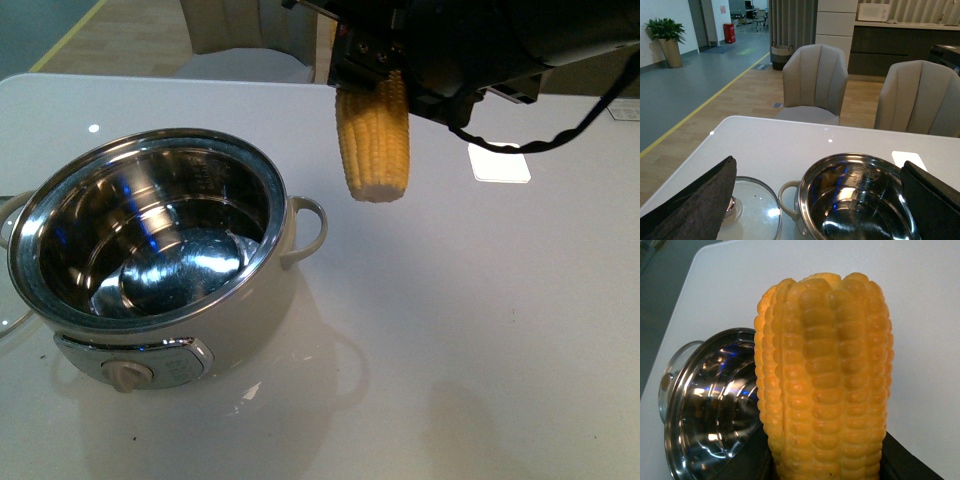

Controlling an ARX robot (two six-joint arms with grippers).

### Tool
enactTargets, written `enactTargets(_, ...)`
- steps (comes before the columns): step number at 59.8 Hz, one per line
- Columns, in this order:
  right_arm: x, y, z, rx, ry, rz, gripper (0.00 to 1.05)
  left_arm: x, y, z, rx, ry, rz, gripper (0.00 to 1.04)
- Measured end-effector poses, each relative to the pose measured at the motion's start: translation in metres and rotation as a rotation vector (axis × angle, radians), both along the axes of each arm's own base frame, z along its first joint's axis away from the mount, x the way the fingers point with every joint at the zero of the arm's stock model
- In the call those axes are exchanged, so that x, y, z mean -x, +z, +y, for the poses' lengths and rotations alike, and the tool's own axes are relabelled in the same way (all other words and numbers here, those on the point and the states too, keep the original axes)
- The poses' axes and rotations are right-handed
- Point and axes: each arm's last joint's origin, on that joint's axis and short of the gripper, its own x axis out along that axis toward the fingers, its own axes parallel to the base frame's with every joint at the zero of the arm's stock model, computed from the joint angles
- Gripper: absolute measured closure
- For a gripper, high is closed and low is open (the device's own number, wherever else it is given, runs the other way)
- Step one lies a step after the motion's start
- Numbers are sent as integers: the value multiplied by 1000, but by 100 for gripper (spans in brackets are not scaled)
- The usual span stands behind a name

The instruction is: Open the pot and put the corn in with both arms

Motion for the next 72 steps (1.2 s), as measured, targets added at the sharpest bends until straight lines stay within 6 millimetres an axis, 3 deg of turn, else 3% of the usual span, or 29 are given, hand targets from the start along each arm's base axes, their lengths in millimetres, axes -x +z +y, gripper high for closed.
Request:
enactTargets(33,-27,-18,50,-40,25,91,71,0,0,0,0,0,0,7)
enactTargets(48,-27,-35,76,-7,71,142,70,0,0,0,0,0,0,7)
enactTargets(72,-34,-46,110,1,132,190,69,0,0,0,0,0,0,7)
